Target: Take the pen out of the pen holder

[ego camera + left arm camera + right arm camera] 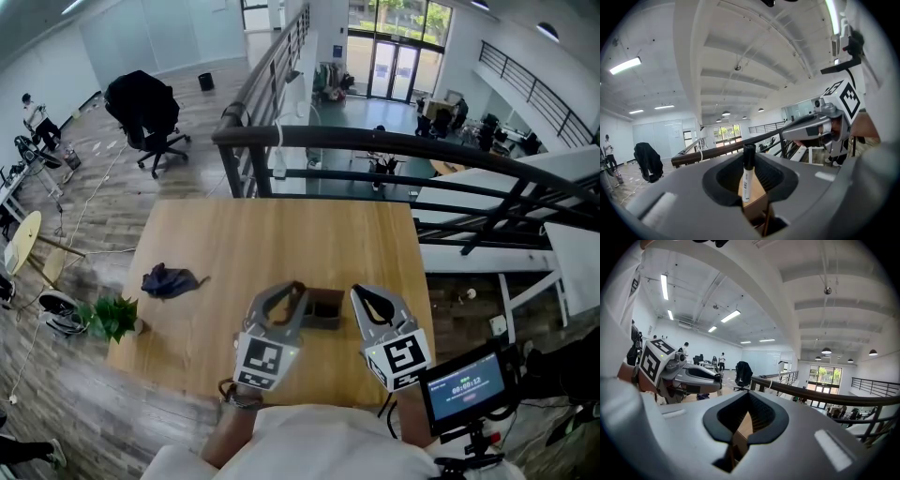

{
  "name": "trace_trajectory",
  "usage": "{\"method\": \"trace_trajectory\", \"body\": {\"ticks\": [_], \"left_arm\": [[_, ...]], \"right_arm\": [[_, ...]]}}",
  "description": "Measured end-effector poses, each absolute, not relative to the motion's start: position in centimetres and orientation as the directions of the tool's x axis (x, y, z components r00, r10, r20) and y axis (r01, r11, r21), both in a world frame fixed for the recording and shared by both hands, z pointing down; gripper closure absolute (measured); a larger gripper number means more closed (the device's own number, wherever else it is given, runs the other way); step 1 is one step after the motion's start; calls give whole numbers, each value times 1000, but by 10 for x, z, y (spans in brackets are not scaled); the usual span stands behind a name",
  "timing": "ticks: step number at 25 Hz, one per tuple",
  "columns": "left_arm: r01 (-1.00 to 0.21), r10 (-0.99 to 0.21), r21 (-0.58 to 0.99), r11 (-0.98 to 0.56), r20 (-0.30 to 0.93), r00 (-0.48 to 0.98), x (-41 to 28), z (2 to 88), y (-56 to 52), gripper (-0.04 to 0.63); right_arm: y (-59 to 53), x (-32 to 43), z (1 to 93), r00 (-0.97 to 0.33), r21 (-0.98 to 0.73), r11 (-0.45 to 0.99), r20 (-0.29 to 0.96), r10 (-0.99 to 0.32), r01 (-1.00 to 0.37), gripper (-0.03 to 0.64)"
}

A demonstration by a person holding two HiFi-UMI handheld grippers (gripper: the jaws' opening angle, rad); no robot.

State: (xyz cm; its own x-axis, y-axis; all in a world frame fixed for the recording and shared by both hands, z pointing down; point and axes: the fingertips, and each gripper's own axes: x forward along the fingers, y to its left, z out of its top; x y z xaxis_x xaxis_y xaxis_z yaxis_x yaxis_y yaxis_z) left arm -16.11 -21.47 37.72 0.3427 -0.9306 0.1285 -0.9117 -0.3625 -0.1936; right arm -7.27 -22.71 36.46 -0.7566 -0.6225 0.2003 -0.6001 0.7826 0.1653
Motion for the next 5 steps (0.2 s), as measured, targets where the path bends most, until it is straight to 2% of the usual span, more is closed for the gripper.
{"method": "trace_trajectory", "body": {"ticks": [5], "left_arm": [[-911, -931, -195, -363, 130, 342, -161, 378, -213, 528]], "right_arm": [[-225, -73, 365, -755, 168, 781, 201, -624, -601, 617]]}}
